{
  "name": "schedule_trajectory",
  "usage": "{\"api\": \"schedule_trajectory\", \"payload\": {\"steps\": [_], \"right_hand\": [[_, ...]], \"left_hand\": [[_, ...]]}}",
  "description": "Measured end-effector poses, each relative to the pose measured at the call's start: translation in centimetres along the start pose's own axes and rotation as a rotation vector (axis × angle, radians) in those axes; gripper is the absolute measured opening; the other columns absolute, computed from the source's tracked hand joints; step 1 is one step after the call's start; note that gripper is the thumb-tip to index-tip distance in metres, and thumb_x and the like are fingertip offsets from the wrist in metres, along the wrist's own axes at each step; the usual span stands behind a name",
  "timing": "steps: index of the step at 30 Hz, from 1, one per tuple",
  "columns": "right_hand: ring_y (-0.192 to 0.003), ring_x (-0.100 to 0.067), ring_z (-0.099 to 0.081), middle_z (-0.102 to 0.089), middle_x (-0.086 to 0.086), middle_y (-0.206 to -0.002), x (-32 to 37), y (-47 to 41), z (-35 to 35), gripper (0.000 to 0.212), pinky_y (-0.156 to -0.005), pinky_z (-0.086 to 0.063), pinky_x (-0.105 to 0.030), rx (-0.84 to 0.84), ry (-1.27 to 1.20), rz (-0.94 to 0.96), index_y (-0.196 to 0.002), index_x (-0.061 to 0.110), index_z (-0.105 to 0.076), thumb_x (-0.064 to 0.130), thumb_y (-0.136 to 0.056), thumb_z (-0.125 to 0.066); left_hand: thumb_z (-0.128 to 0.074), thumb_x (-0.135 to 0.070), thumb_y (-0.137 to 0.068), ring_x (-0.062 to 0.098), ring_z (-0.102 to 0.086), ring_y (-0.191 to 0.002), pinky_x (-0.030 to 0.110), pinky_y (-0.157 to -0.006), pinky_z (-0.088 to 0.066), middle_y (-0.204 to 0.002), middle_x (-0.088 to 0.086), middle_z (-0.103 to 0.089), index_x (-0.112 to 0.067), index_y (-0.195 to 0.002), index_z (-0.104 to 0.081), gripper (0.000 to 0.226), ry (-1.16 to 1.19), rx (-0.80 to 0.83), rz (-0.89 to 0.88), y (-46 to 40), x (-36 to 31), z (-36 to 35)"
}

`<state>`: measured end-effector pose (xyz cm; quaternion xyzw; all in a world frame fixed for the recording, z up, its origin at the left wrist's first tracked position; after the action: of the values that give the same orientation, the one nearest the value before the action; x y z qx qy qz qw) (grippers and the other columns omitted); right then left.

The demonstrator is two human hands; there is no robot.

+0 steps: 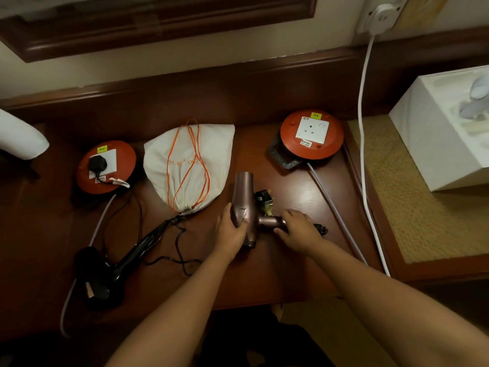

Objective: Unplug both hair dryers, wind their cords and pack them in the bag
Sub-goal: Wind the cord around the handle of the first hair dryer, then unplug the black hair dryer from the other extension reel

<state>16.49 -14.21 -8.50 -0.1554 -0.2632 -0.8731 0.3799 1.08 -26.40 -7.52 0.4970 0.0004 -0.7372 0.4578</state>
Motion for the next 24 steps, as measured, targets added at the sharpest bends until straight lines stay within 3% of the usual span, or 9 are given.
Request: {"api": "schedule_trajectory", "payload": {"steps": [7,12,17,21,24], "right_hand": [[-0.120,-0.026,-0.048,-0.053,-0.007,-0.133,1.5,0.8,2.0,0.050,-0.104,-0.037,-0.039,-0.049,-0.016,0.002,-0.137,0.018,-0.040,0.039,-0.093,-0.050],[-0.117,-0.023,-0.049,-0.050,-0.006,-0.133,4.0,0.6,3.7,0.052,-0.100,-0.041,-0.038,-0.058,-0.031,0.018,-0.139,0.017,-0.039,0.039,-0.093,-0.050],[-0.118,-0.021,-0.049,-0.049,-0.005,-0.136,7.5,-0.4,4.4,0.054,-0.099,-0.043,-0.037,-0.044,-0.031,0.101,-0.141,0.022,-0.036,0.043,-0.093,-0.048],[-0.127,-0.028,-0.044,-0.044,-0.010,-0.142,11.5,-2.2,4.6,0.057,-0.104,-0.039,-0.045,-0.035,-0.001,0.148,-0.144,0.017,-0.033,0.041,-0.095,-0.048],[-0.128,-0.028,-0.044,-0.044,-0.011,-0.143,14.9,-3.8,4.4,0.058,-0.104,-0.039,-0.041,-0.036,0.010,0.203,-0.145,0.014,-0.032,0.040,-0.096,-0.048]], "left_hand": [[-0.055,-0.015,-0.093,0.025,-0.035,-0.136,0.032,-0.107,-0.032,-0.149,0.008,-0.033,-0.017,-0.147,-0.035,0.057,-0.040,-0.027,-0.045,1.1,-1.3,2.3],[-0.055,-0.014,-0.092,0.023,-0.043,-0.131,0.036,-0.108,-0.037,-0.142,0.008,-0.045,-0.014,-0.137,-0.048,0.046,-0.020,-0.068,-0.085,2.1,-1.6,5.0],[-0.055,-0.015,-0.092,0.025,-0.056,-0.115,0.039,-0.096,-0.047,-0.129,0.008,-0.058,-0.015,-0.130,-0.054,0.038,0.003,-0.139,-0.063,2.5,-1.3,8.2],[-0.054,-0.012,-0.093,0.021,-0.057,-0.109,0.027,-0.087,-0.045,-0.122,0.006,-0.060,-0.014,-0.129,-0.055,0.036,0.053,-0.188,-0.044,2.3,-0.4,11.4],[-0.052,-0.014,-0.093,0.019,-0.057,-0.109,0.025,-0.085,-0.043,-0.120,0.002,-0.060,-0.015,-0.131,-0.054,0.037,0.063,-0.209,-0.017,1.8,0.3,13.9]]}}
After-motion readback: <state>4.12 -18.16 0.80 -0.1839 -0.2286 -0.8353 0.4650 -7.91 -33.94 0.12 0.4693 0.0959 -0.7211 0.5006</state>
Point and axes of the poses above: each hand's wrist, its own y-axis away from the middle knuckle, its own z-axis out of the back of the hand, x = y × z, the point moved 2 cm from there along -y, towards the middle knuckle
